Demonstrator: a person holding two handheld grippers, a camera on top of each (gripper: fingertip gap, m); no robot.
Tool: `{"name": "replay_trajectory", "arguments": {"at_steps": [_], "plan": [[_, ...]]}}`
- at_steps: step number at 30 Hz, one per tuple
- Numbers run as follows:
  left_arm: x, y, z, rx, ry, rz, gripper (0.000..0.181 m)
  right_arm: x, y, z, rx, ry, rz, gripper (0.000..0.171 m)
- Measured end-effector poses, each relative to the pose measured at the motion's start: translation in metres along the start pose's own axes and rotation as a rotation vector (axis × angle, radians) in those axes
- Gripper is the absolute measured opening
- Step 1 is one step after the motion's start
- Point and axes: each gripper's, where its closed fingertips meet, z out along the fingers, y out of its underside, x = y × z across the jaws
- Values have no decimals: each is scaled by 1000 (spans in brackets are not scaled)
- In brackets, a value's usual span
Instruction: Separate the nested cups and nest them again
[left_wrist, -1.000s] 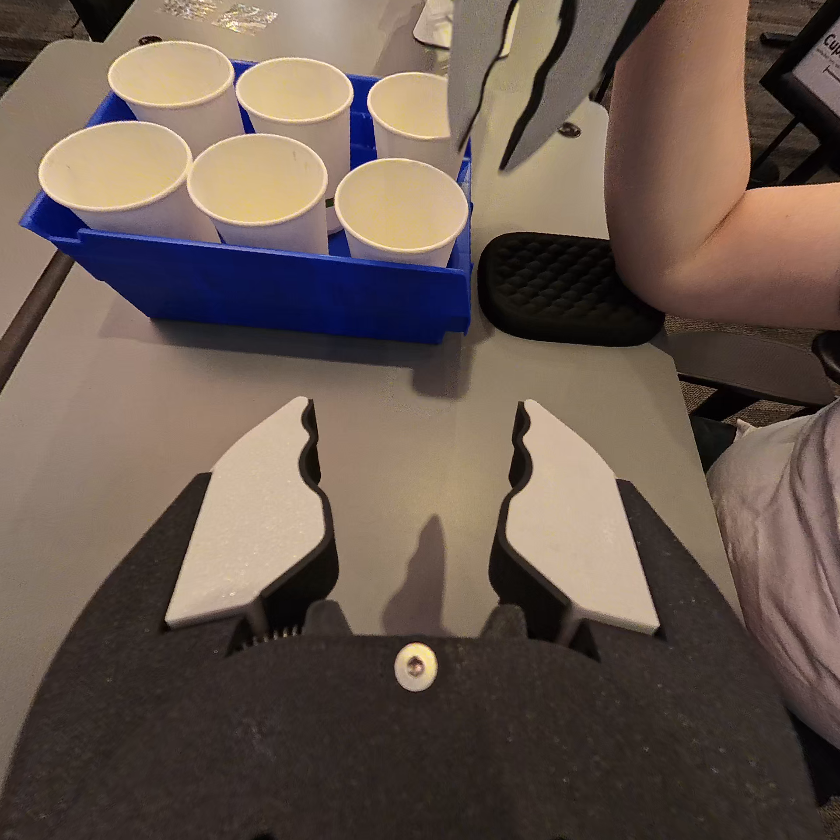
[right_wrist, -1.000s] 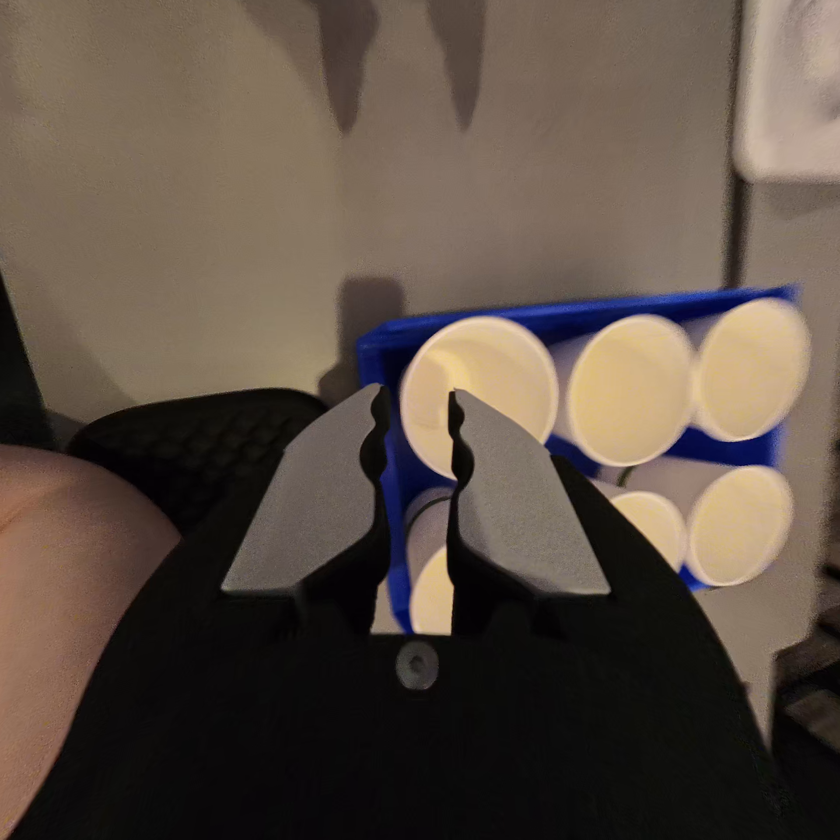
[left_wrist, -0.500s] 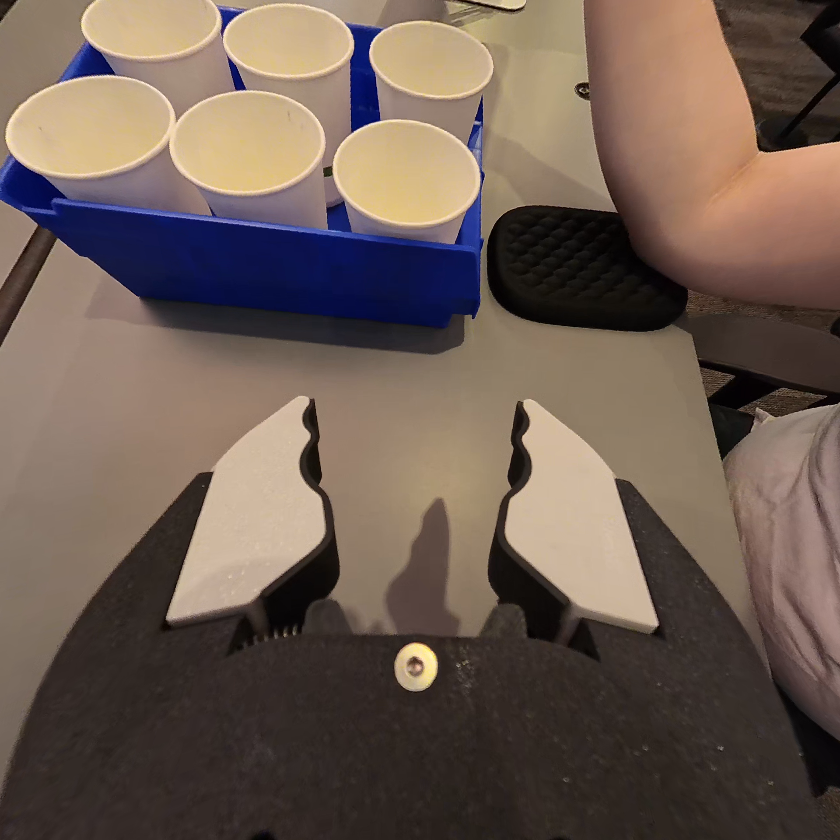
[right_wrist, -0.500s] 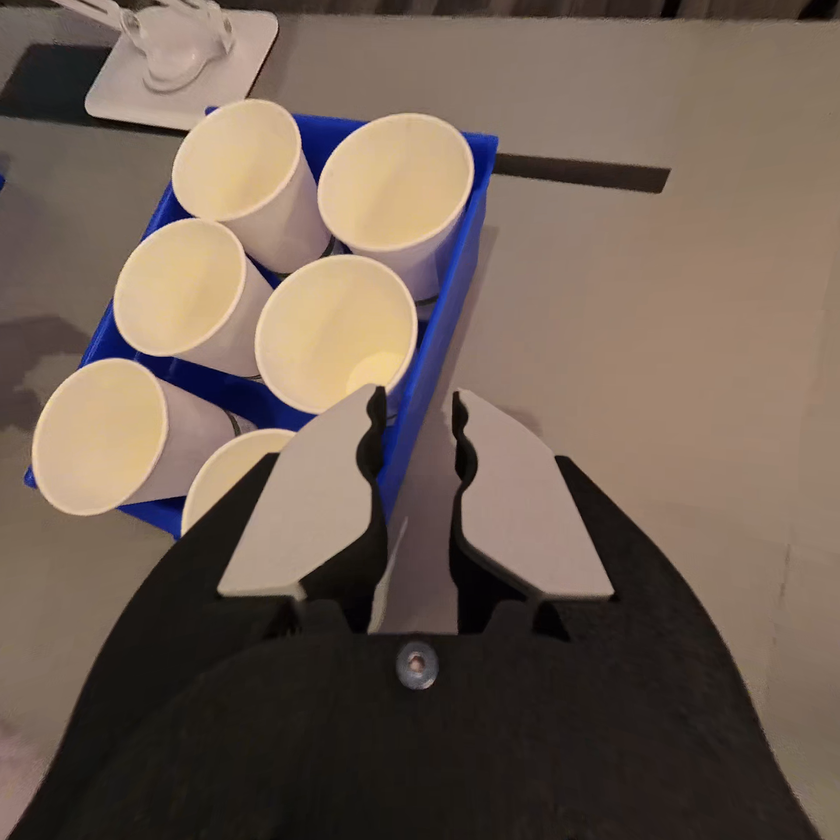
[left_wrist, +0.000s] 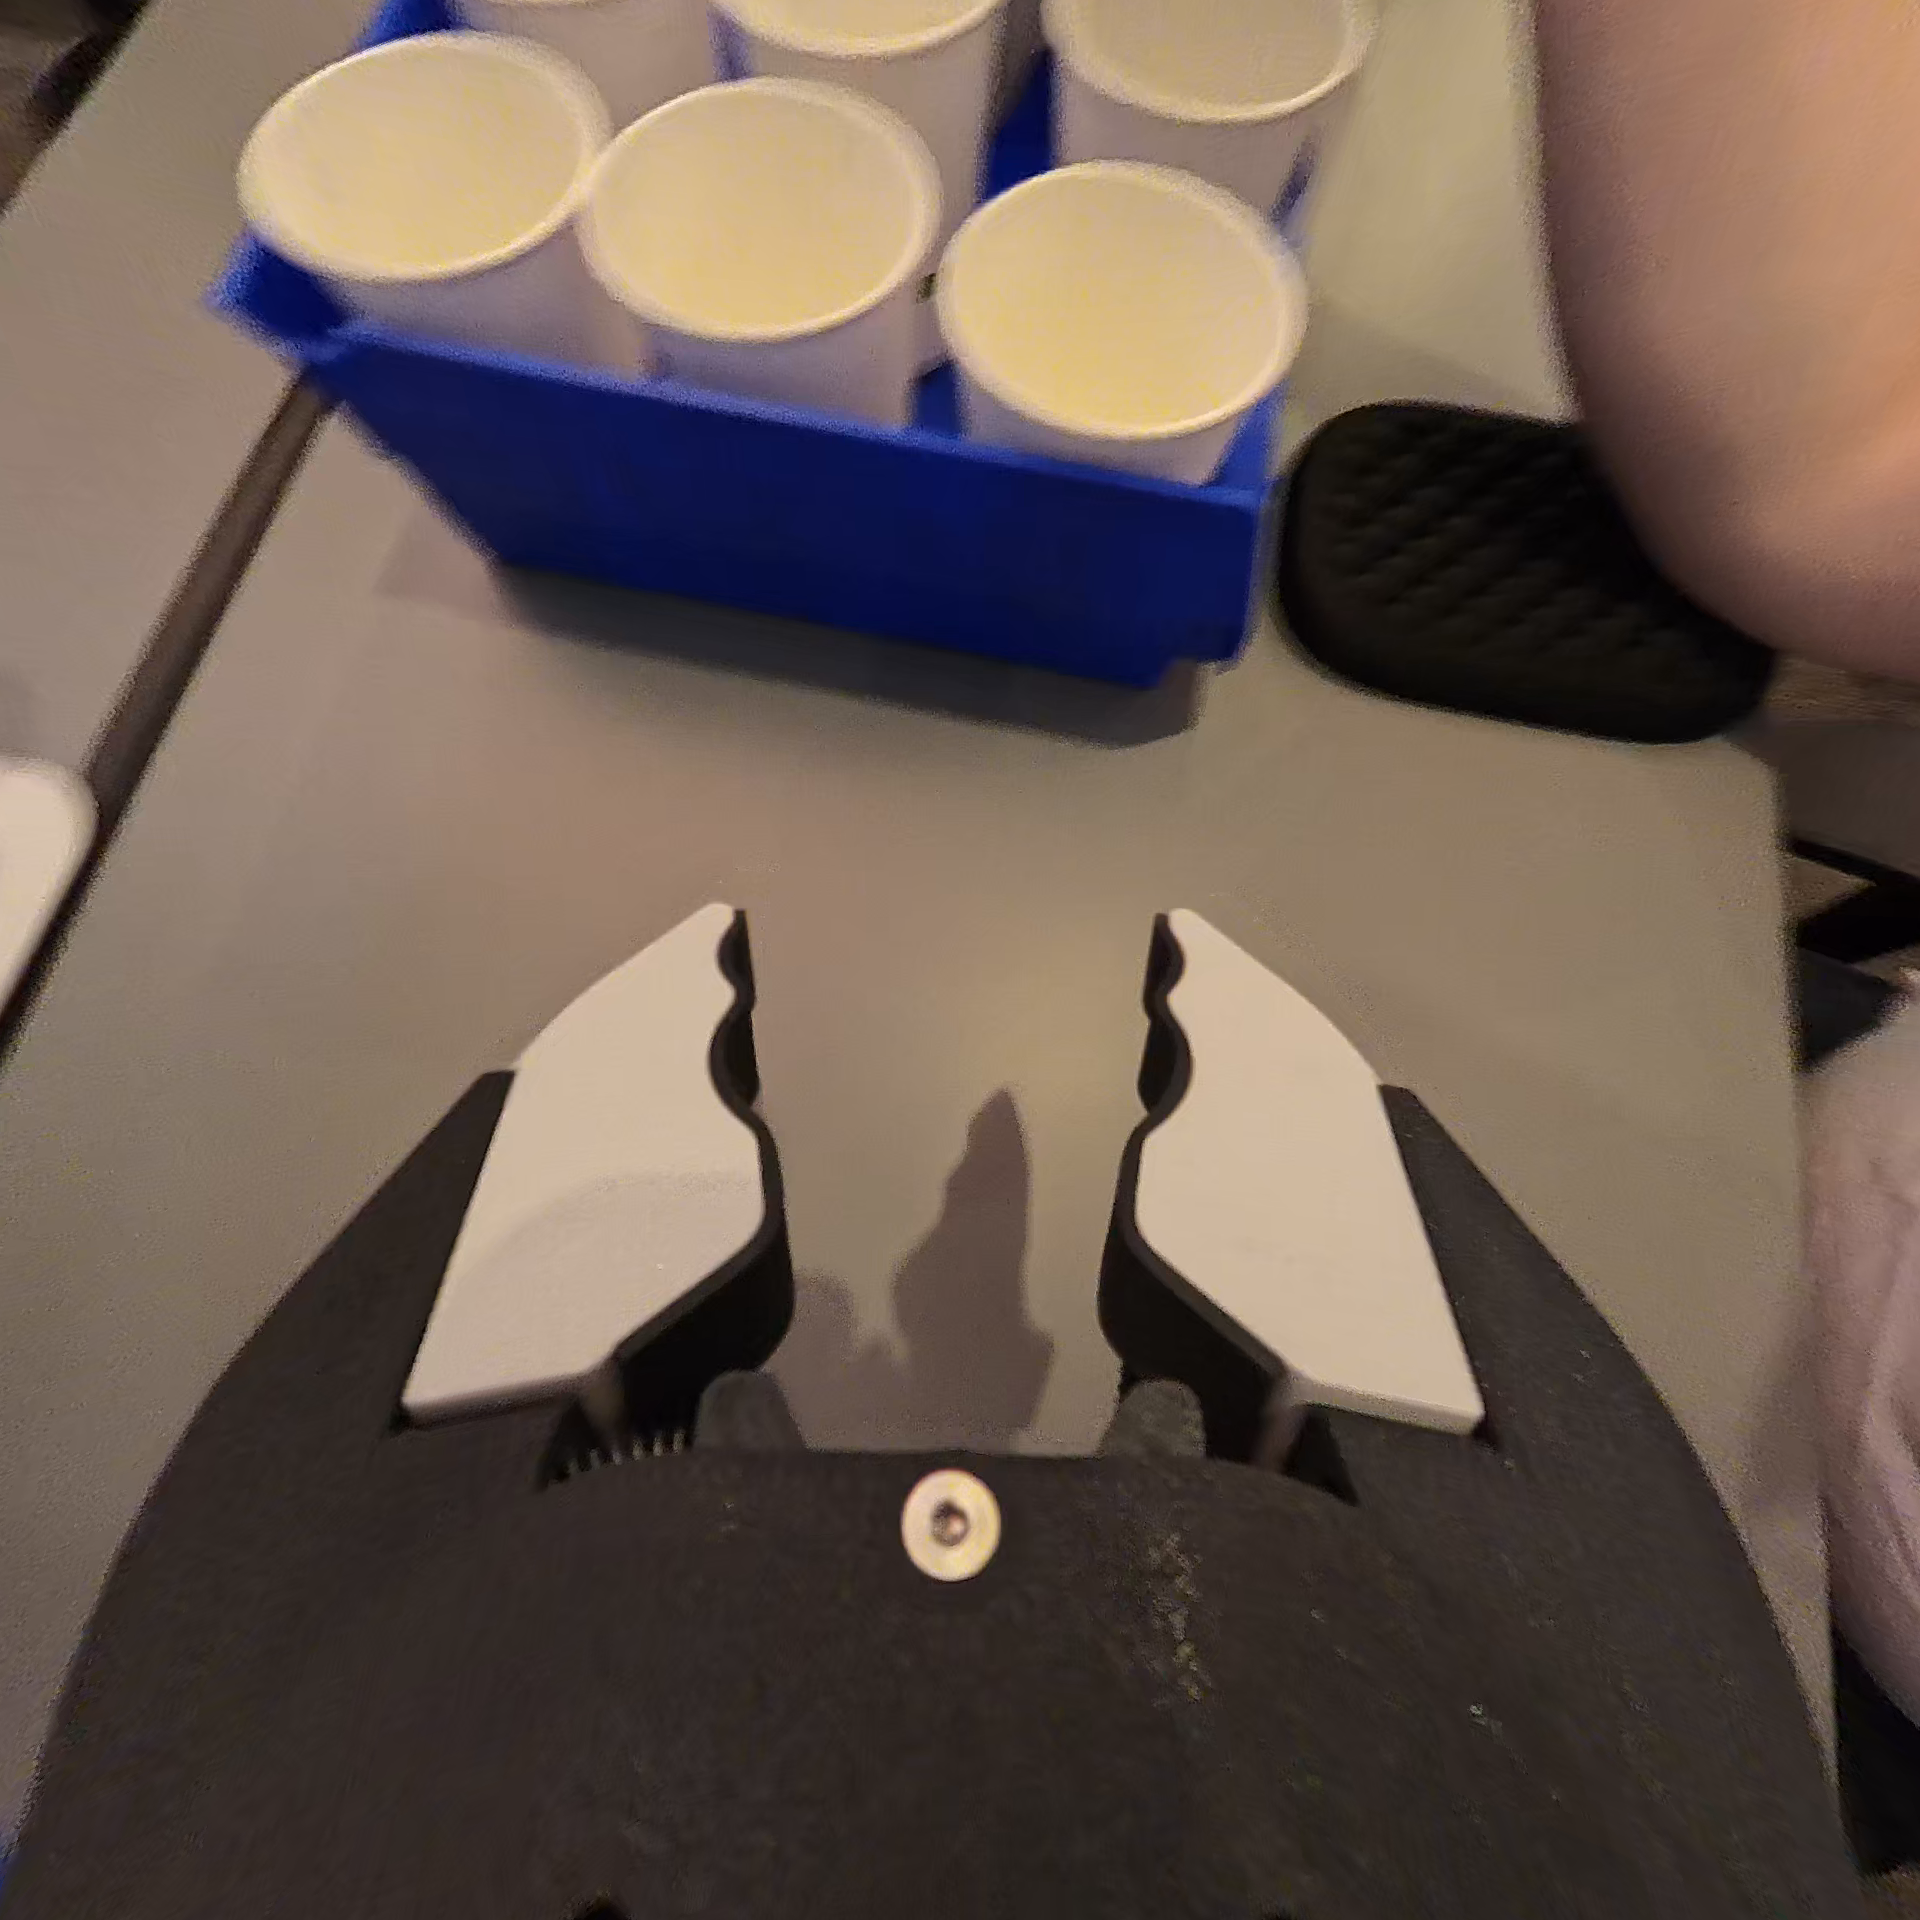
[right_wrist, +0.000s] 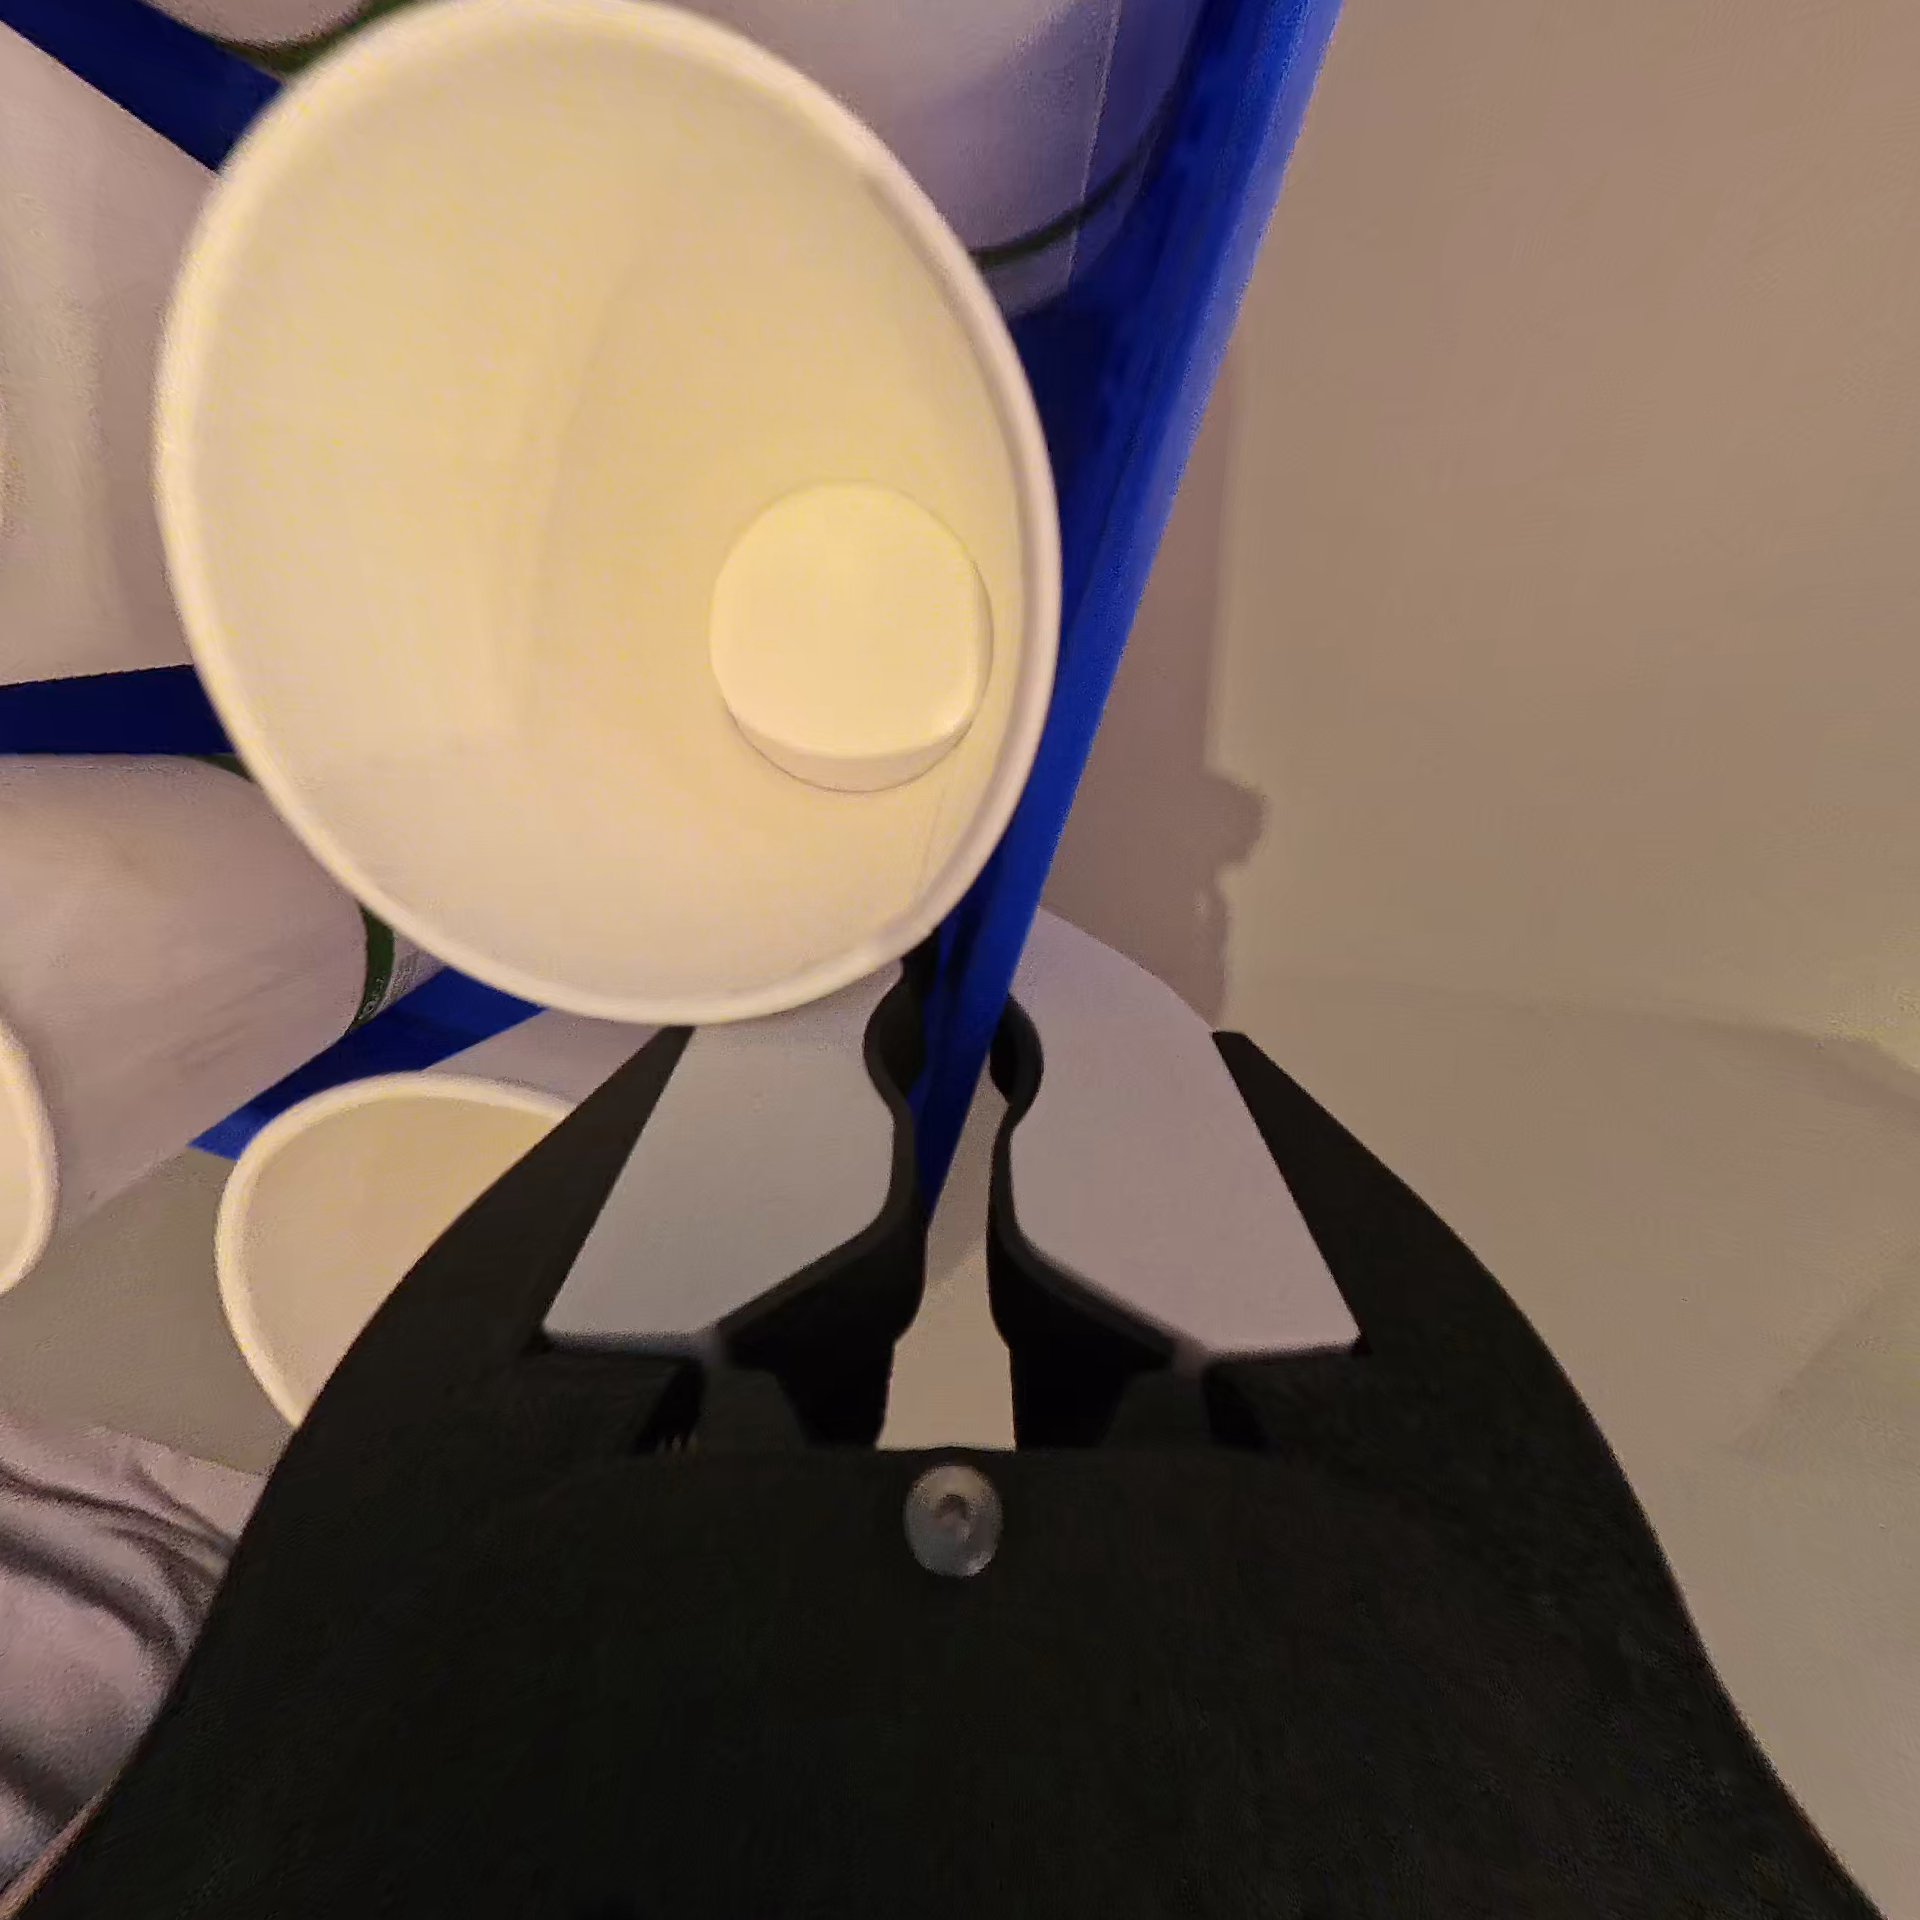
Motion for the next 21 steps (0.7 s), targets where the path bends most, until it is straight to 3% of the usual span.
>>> {"name": "replay_trajectory", "arguments": {"at_steps": [2, 5, 7, 9, 12, 15, 19, 21], "plan": [[-33, 18, -29, -99, -182, -43, 61, 1, 1, 1, -29, 24, 32, 5], [-94, 56, -109, -203, -547, -168, 63, 0, 1, 1, -43, 41, 29, 5], [-128, 103, -177, -268, -781, -320, 65, -1, 1, 1, -46, 40, 38, 5], [-145, 164, -233, -329, -915, -556, 64, -1, 1, 1, -50, 48, 47, 4], [-144, 248, -270, -340, -898, -953, 62, -2, 0, 1, -50, 57, 36, 4], [-139, 304, -285, -382, -883, -1132, 59, -2, 0, 2, -46, 54, 36, 4], [-125, 338, -265, -465, -748, -1251, 61, -3, 0, 2, -38, 48, 29, 4], [-119, 349, -251, -538, -670, -1263, 50, -3, 0, 1, -37, 49, 28, 4]]}}
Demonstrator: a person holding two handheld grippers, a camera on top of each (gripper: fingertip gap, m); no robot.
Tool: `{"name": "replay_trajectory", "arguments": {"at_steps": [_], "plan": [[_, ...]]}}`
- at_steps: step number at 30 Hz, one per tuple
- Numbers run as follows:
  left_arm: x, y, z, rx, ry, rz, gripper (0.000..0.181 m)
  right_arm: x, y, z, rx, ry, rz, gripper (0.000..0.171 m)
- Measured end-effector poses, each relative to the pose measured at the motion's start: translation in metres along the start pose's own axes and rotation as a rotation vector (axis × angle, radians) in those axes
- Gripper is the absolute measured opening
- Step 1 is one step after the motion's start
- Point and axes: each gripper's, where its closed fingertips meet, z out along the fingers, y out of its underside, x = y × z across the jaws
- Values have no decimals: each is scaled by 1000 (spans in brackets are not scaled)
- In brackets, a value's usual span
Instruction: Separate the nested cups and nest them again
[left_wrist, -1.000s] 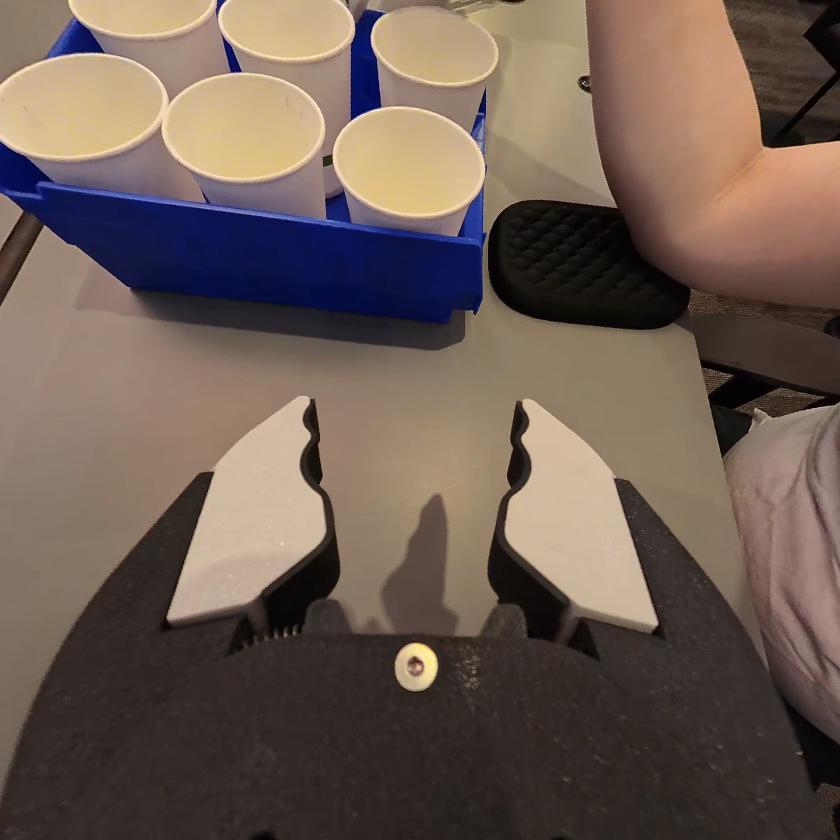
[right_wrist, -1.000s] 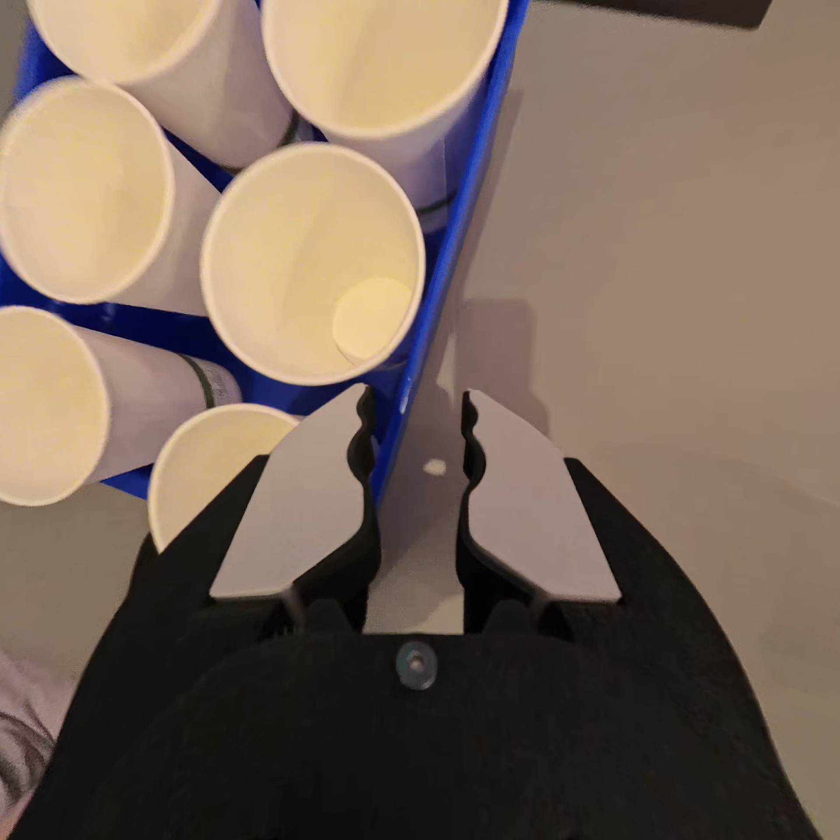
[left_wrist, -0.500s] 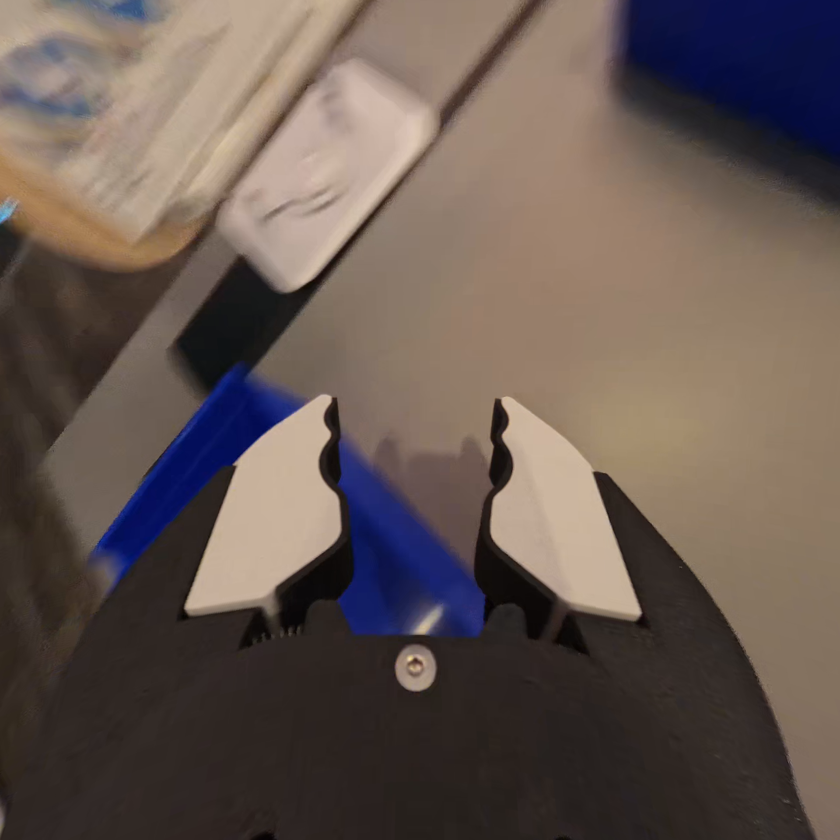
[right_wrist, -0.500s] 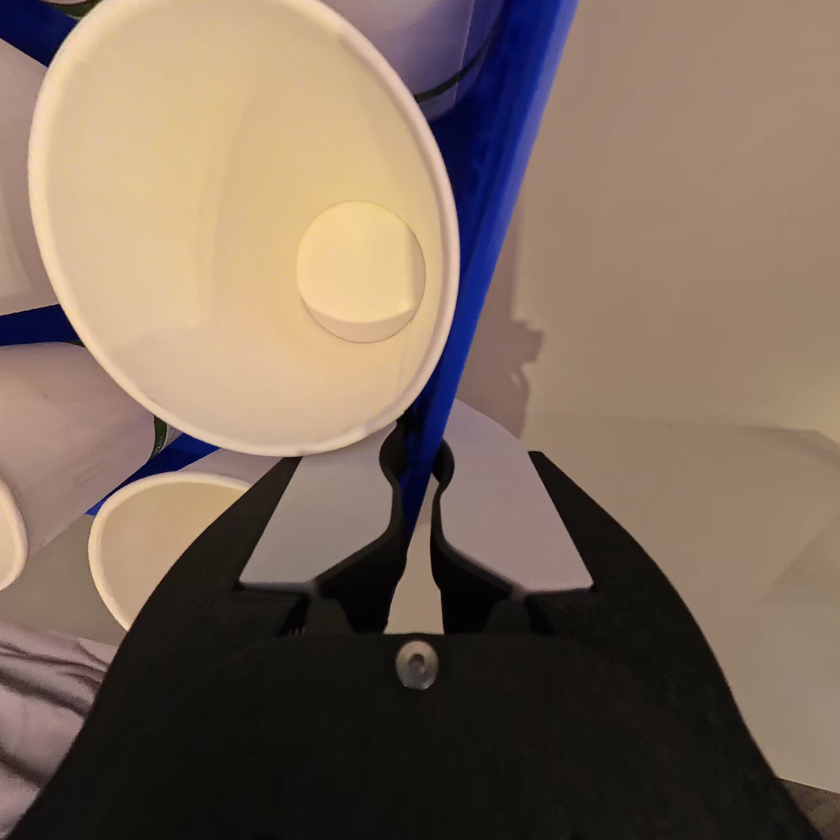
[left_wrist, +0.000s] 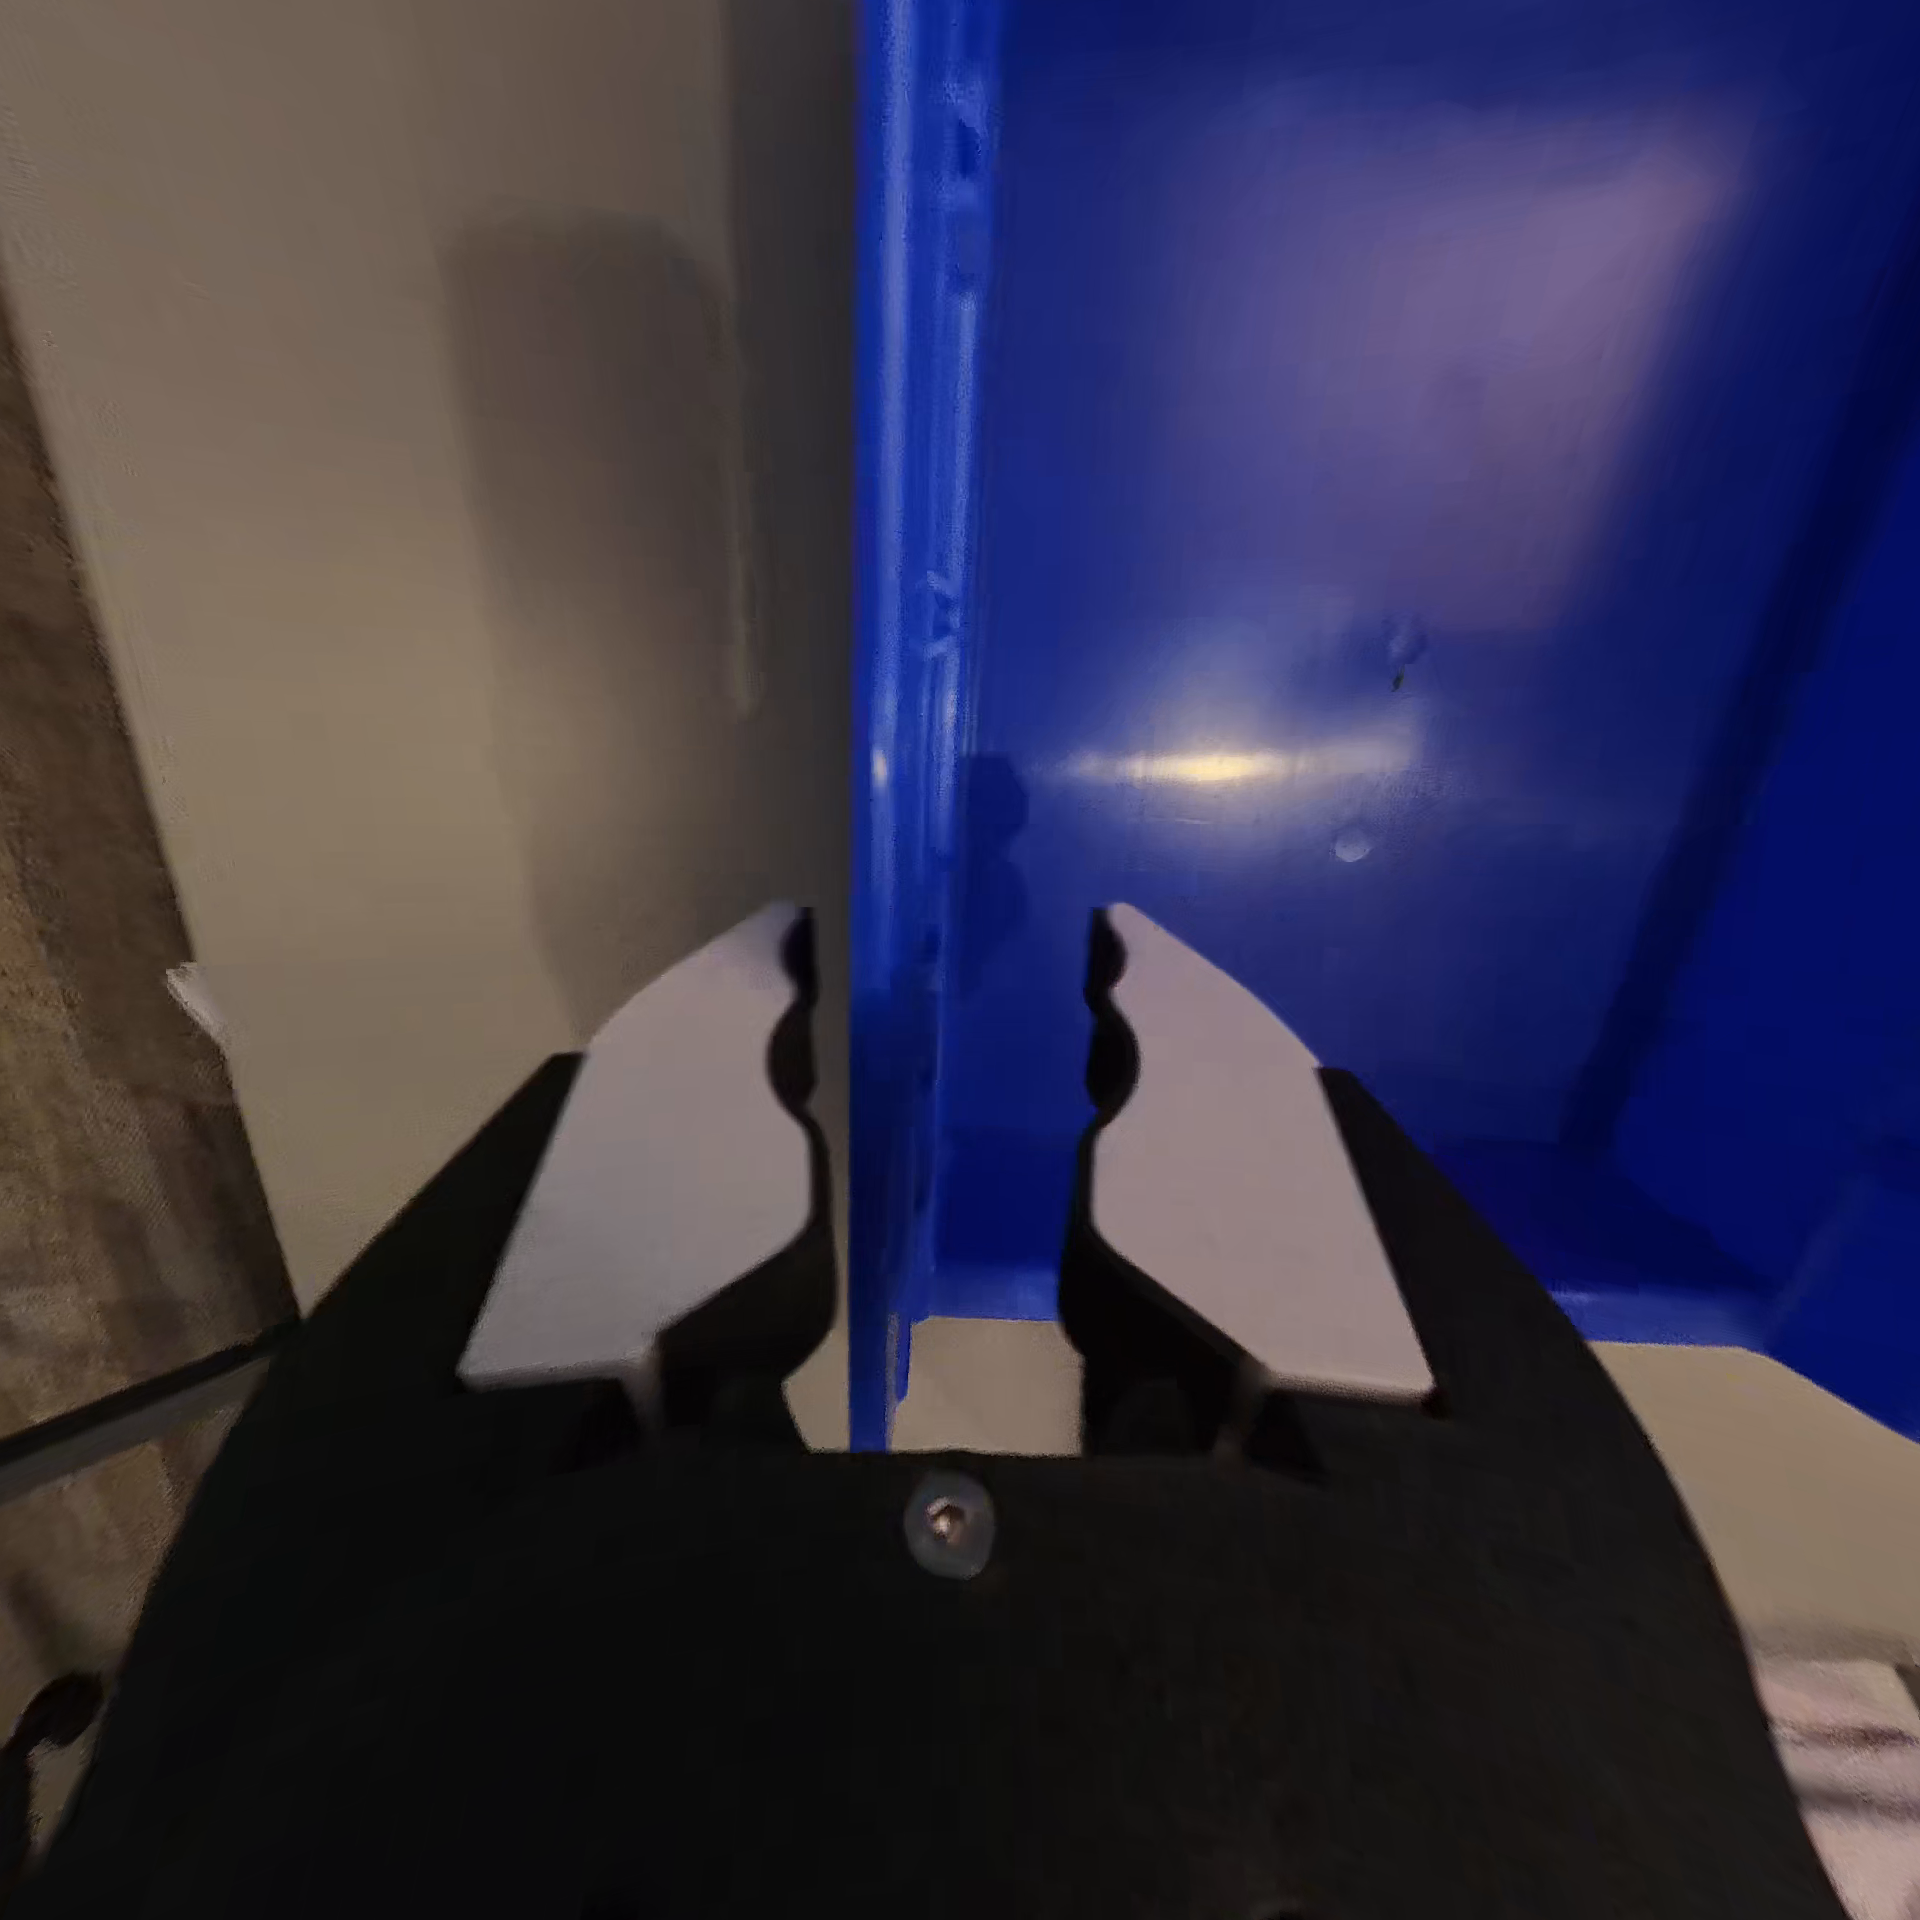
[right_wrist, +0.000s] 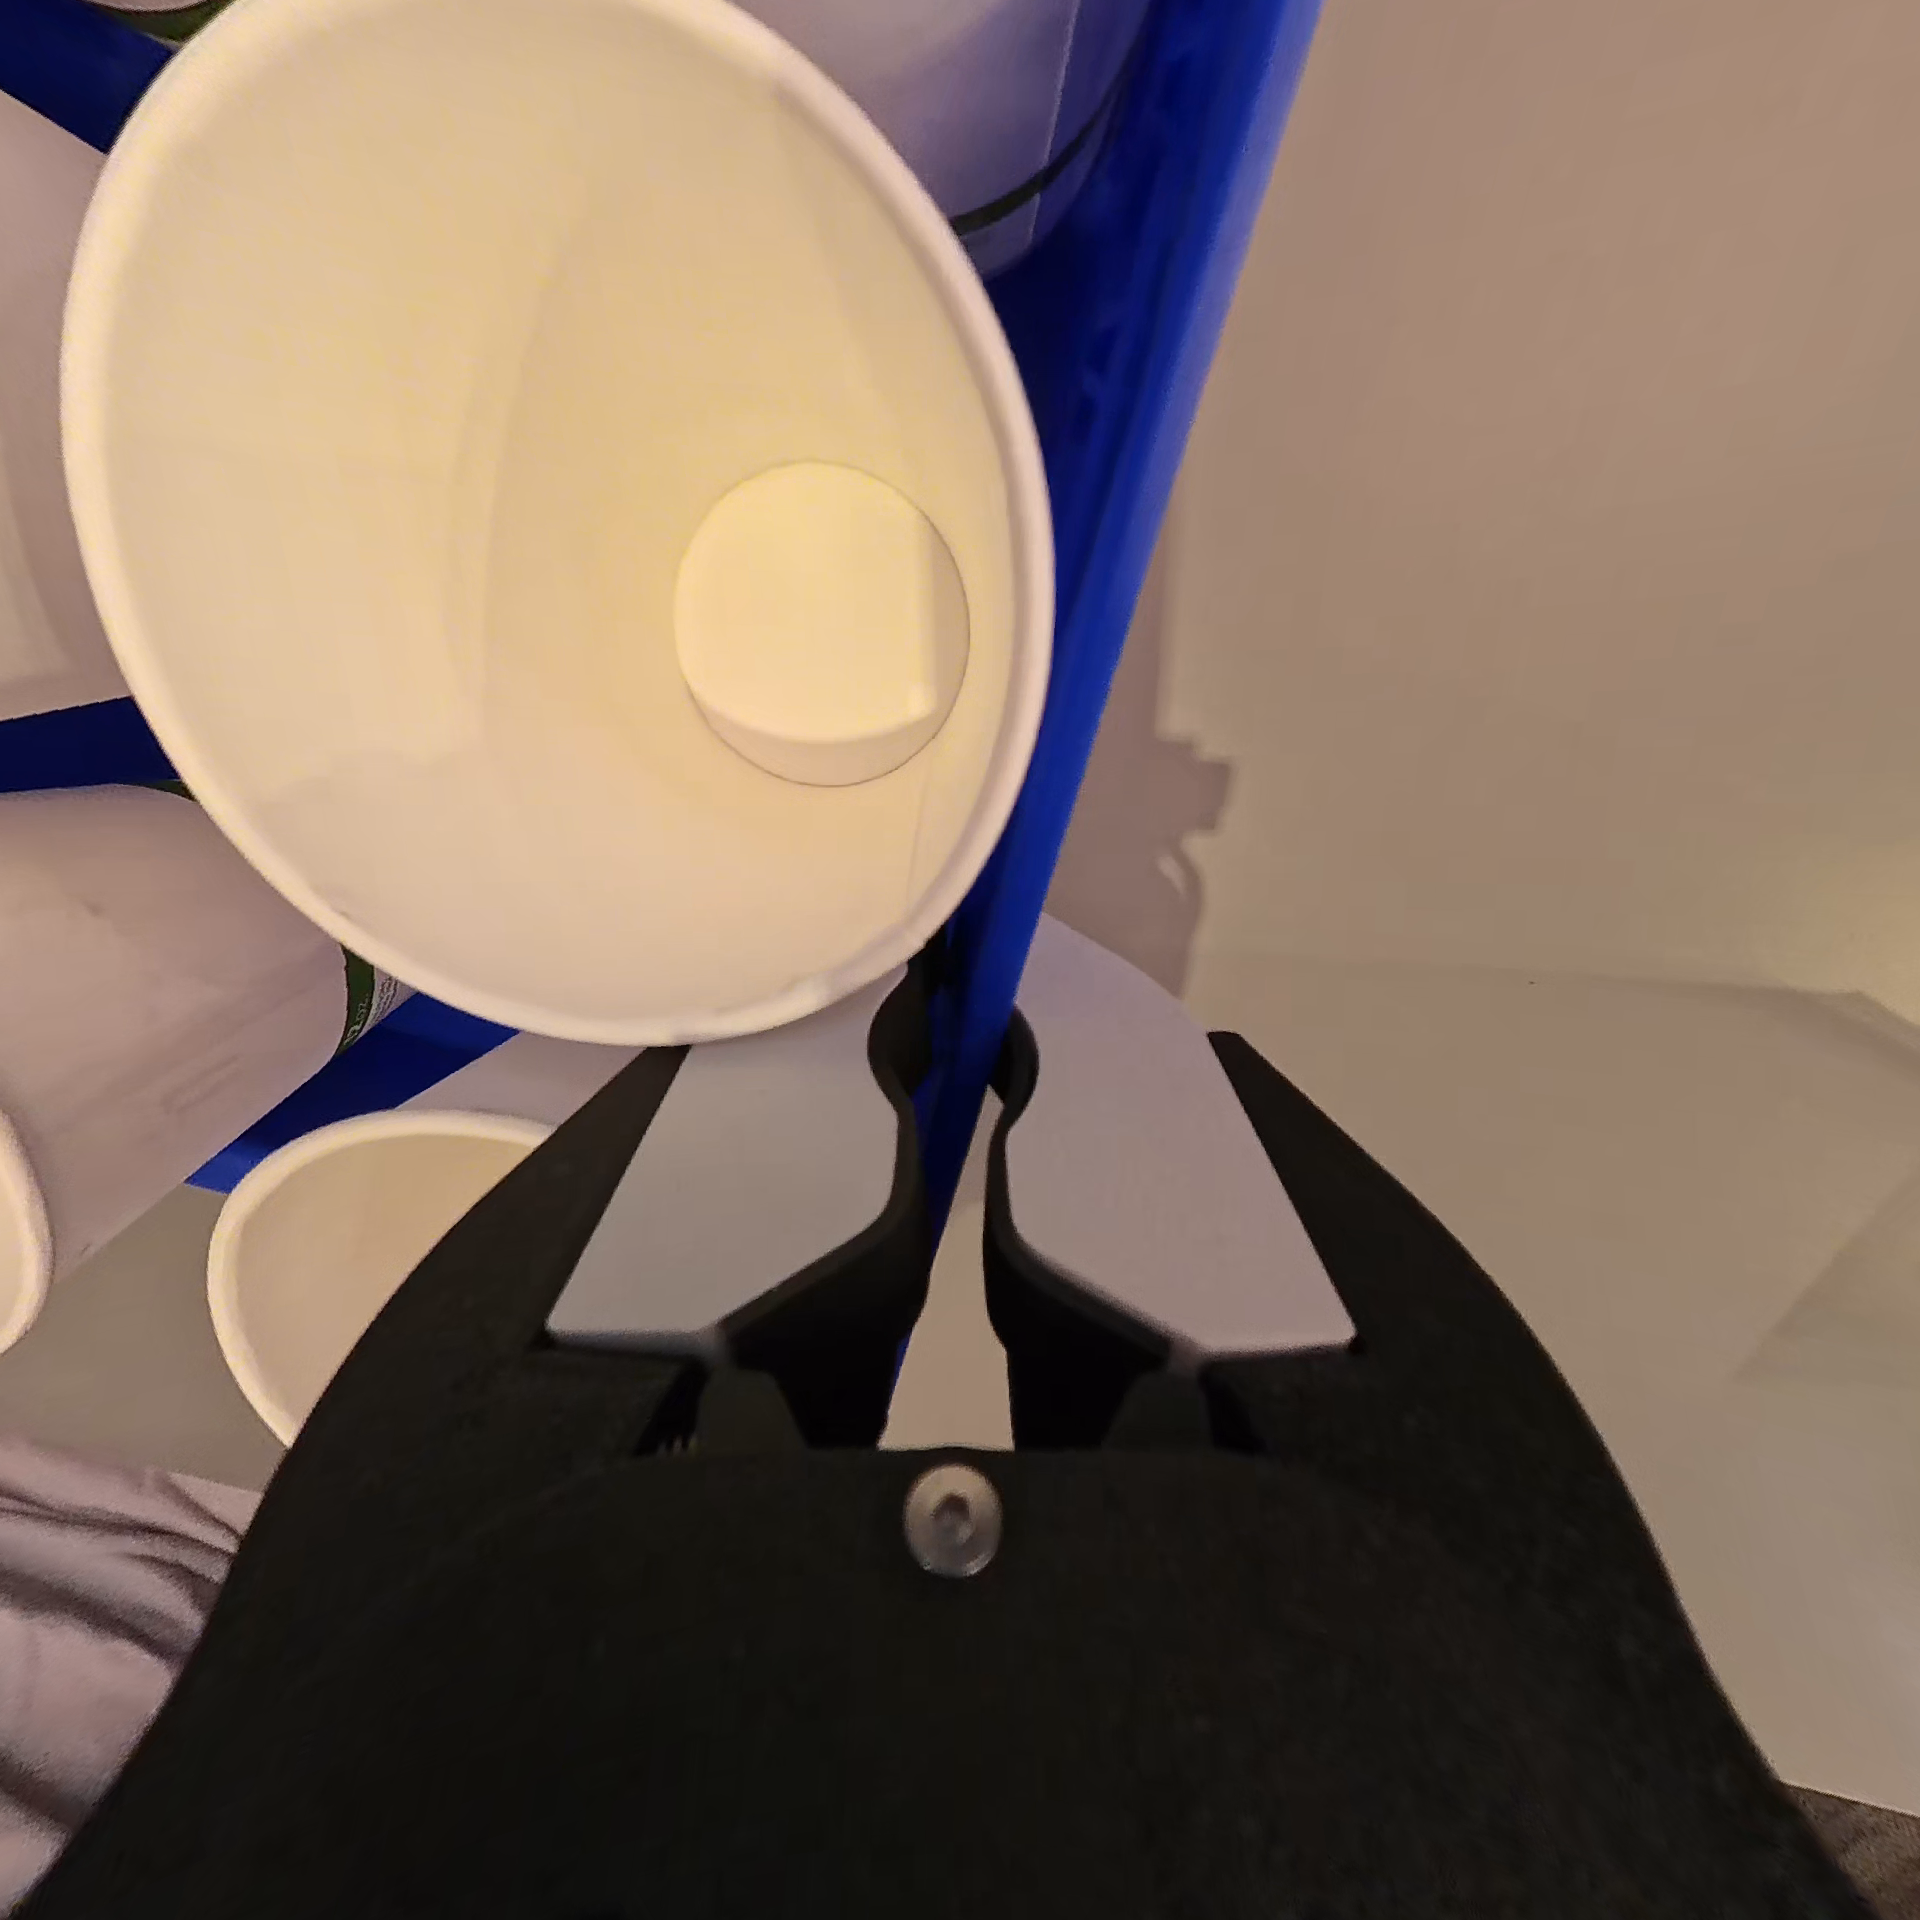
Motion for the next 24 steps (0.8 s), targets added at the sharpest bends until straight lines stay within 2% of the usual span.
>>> {"name": "replay_trajectory", "arguments": {"at_steps": [2, 4, 7, 11, 17, 24], "plan": [[-3, 1, 4, -32, -39, 34, 19, 0, 0, 0, -4, 5, -1, 5], [13, -1, 4, -28, 48, 35, 7, -3, 1, 0, -11, 6, -7, 5], [44, -5, 5, -39, 128, 119, 6, -12, -2, 1, -15, -18, -13, 5], [76, -14, 7, -78, 28, 211, 10, -34, -13, 5, -20, -38, -43, 5], [164, -23, 8, -61, 74, 352, 12, -82, -36, 13, -26, -35, -124, 5], [216, -14, 8, -63, 3, 487, 18, -120, -49, 19, -12, -51, -176, 5]]}}
